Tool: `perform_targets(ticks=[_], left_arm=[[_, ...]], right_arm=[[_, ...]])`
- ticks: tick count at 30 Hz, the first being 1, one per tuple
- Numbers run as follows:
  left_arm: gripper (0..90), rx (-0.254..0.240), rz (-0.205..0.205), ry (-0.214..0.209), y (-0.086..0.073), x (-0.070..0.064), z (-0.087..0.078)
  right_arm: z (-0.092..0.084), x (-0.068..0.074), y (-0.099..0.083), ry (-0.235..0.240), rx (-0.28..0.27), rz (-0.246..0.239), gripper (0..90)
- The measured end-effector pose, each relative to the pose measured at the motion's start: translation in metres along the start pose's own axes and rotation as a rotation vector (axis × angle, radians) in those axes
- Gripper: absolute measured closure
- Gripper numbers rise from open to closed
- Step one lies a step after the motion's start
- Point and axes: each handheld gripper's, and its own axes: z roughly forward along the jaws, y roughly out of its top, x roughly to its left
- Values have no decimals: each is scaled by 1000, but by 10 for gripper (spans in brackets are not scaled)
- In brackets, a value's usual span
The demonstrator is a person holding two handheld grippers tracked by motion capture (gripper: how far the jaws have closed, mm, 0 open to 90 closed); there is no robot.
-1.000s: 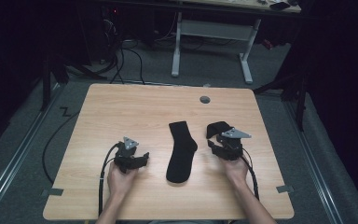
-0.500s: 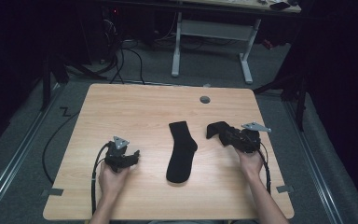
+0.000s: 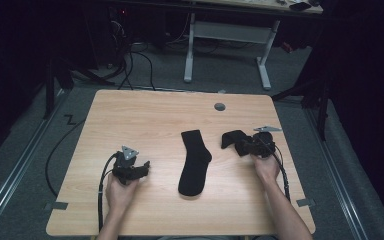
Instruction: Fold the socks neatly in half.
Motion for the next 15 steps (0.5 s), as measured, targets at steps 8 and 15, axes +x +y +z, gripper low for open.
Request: perform_targets(ticks=[8,15], left_arm=[[317,0,-2,3,0,0,0],[316,0,-3,3,0,0,0]], right_arm=[[-2,4,-12,21,52,-86,794],[-7,3,-16,66,55,-98,837]])
